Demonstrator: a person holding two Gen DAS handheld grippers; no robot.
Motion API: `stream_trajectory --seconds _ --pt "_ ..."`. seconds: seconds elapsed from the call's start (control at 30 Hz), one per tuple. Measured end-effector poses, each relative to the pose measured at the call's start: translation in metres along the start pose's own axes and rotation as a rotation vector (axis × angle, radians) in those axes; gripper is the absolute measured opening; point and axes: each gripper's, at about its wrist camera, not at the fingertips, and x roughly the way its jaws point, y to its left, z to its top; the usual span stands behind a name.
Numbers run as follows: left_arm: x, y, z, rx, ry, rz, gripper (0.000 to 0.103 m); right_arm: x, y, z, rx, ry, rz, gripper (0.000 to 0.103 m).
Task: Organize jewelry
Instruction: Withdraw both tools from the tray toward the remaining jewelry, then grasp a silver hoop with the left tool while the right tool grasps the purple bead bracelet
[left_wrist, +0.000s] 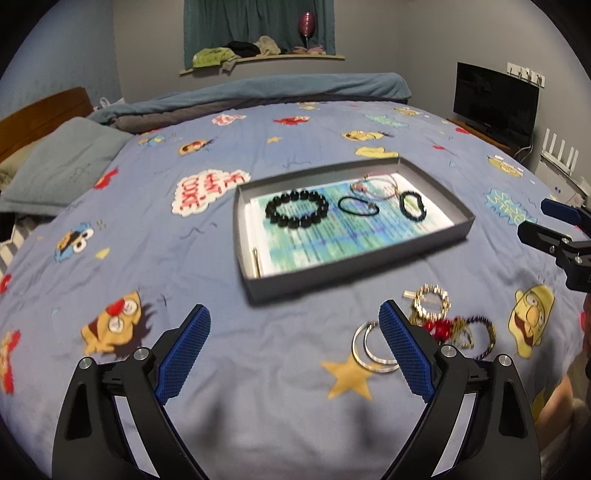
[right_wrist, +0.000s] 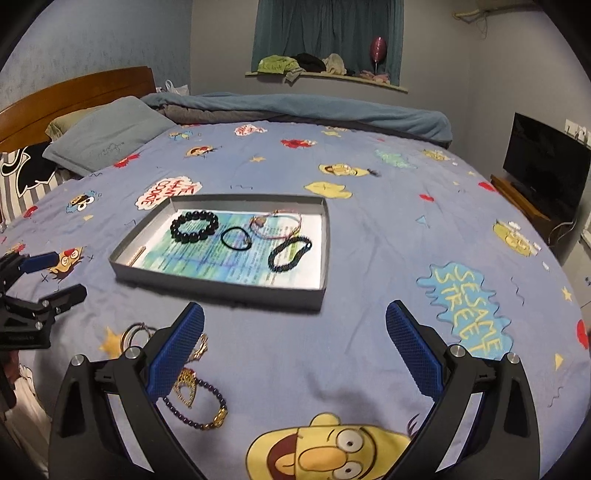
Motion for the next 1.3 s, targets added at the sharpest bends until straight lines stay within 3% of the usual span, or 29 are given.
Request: stream_trajectory --seconds 0.23,0.53,0.7,1.1,1.17,1.23,1.3 --pt "0.000 0.004 -0.023 -0.032 -0.013 0.005 0.092 0.007 0.007 -0.016 -0.005 0.048 -0.005 0.097" --pt "0.004 0.005 -0.055 -0.054 -0.006 -0.023 0.092 0.015 0.012 -0.049 -0.042 0.034 -0.038 0.097" --pt "0.011 0.000 -0.066 -0.069 -0.007 -0.052 0.092 0.020 0.012 -0.066 -0.028 0.053 0.057 0.097" --pt "0.021 -0.015 -0.060 -0.039 -0.023 -0.088 0.090 0.020 0.021 -0.082 -0.056 0.047 0.096 0.097" --pt "0.020 -0.017 -0.055 -0.025 -0.035 -0.099 0.084 0.020 0.021 -0.081 -0.055 0.044 0.094 0.093" --pt "0.023 -0.021 -0.049 -0.005 -0.025 -0.107 0.069 0.022 0.020 -0.082 -0.049 0.056 0.100 0.079" --pt "0.027 -0.024 -0.045 0.007 -0.015 -0.116 0.060 0.025 0.020 -0.082 -0.043 0.073 0.114 0.067"
